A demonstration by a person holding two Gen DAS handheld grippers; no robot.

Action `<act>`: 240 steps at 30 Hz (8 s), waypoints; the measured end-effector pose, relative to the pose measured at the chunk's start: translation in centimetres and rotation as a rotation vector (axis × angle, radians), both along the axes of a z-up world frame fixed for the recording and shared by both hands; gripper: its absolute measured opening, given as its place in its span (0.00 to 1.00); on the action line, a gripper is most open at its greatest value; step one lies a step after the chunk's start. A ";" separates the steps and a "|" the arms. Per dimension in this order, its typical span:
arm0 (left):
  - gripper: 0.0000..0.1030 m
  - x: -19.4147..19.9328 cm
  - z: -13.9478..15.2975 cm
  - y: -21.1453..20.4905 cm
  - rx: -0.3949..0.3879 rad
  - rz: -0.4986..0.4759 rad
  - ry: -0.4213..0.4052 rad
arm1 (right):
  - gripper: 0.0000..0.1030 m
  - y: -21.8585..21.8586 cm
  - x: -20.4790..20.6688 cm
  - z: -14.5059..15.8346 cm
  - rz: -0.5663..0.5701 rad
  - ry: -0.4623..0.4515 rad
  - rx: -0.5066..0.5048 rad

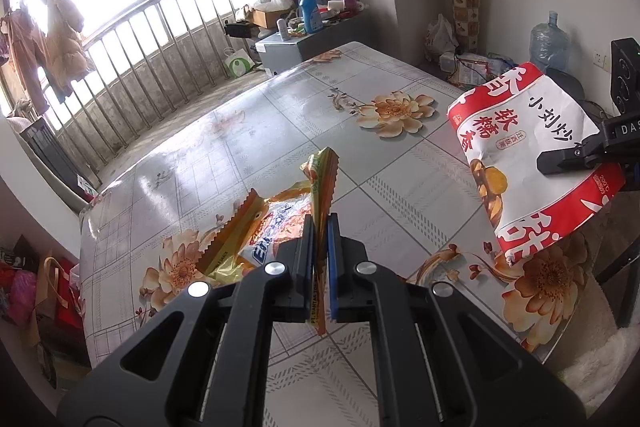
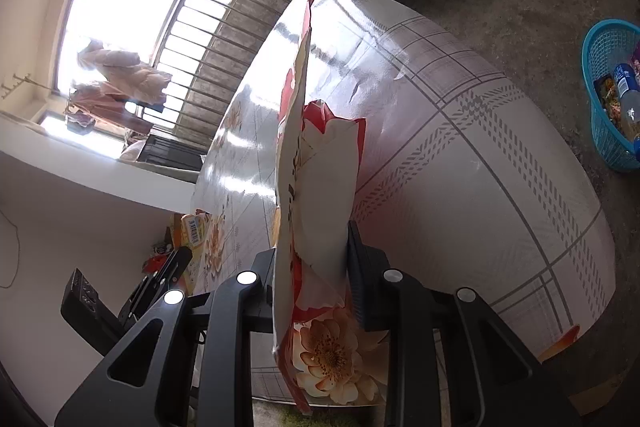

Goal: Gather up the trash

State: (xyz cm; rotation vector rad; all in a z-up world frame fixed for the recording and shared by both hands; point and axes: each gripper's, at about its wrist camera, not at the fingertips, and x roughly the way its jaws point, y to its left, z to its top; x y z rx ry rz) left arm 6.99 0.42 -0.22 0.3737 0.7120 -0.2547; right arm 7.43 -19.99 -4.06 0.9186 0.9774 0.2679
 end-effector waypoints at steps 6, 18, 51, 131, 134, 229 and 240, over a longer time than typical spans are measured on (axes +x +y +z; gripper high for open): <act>0.04 -0.5 1.3 -1.3 0.013 -0.031 -0.040 | 0.24 -1.2 -0.8 0.3 -0.007 -0.041 0.020; 0.04 0.1 6.6 -9.4 -0.067 -0.272 -0.124 | 0.23 -9.7 -5.3 2.9 -0.198 -0.165 0.037; 0.25 17.4 -25.1 -53.5 0.007 -0.488 0.926 | 0.25 -36.9 -0.6 -21.5 -0.492 0.527 -0.601; 0.91 -2.6 1.7 -5.2 -0.149 0.315 0.165 | 0.94 1.4 -9.7 9.2 -0.159 -0.337 -0.936; 0.91 -3.0 0.8 -5.3 -0.104 0.336 0.192 | 0.94 1.9 -9.2 7.5 -0.084 -0.215 -0.954; 0.91 -3.4 -2.2 -5.8 -0.009 0.321 0.314 | 0.94 -1.2 -8.9 5.2 -0.048 0.049 -1.009; 0.91 -3.4 -2.2 -5.9 -0.009 0.321 0.314 | 0.94 -1.1 -8.9 5.2 -0.049 0.048 -1.008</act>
